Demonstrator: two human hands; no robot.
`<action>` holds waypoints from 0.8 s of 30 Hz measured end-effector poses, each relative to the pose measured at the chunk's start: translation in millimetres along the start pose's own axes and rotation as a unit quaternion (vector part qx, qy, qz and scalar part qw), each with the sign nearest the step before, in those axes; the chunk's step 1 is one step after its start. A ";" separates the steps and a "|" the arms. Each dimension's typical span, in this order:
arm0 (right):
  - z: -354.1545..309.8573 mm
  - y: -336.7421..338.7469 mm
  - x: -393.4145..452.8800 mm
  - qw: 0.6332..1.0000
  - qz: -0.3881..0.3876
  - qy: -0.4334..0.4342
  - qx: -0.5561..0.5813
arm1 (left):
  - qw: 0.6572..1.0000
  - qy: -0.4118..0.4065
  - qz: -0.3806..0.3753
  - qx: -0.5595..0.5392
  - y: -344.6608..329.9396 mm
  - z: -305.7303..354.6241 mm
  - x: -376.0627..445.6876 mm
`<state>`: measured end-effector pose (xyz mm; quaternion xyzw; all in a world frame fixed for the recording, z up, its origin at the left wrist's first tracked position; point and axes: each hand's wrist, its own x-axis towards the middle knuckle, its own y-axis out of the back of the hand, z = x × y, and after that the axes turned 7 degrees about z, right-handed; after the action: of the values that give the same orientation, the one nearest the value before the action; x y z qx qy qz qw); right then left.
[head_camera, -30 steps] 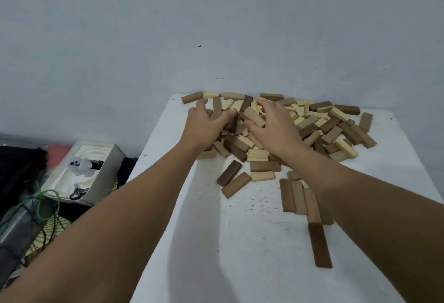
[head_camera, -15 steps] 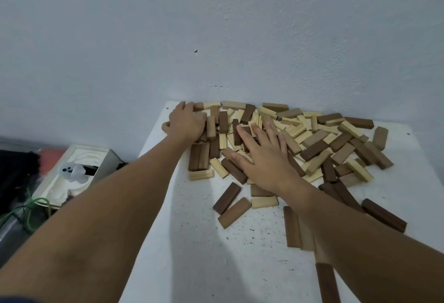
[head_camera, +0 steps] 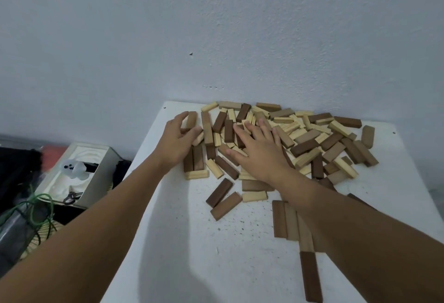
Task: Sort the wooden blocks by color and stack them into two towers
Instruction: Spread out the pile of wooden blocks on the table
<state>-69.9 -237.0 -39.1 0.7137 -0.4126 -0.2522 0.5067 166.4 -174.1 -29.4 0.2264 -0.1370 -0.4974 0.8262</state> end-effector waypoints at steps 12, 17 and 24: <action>11.1 20.4 -99.6 0.993 -0.028 0.117 0.017 | 0.977 -0.135 -0.028 0.164 -28.0 -5.8 -158.2; 18.5 9.4 -106.5 0.994 0.018 0.099 0.049 | 0.976 -0.158 0.027 0.149 -36.2 -8.6 -160.8; 10.0 24.8 -92.4 0.991 -0.009 0.126 -0.042 | 0.976 -0.151 0.000 0.154 -36.6 -1.6 -155.4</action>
<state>-135.1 -167.8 -25.0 0.7217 -0.3278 -0.1819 0.5819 66.6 -51.1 -49.7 0.2727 -0.3353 -0.4990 0.7511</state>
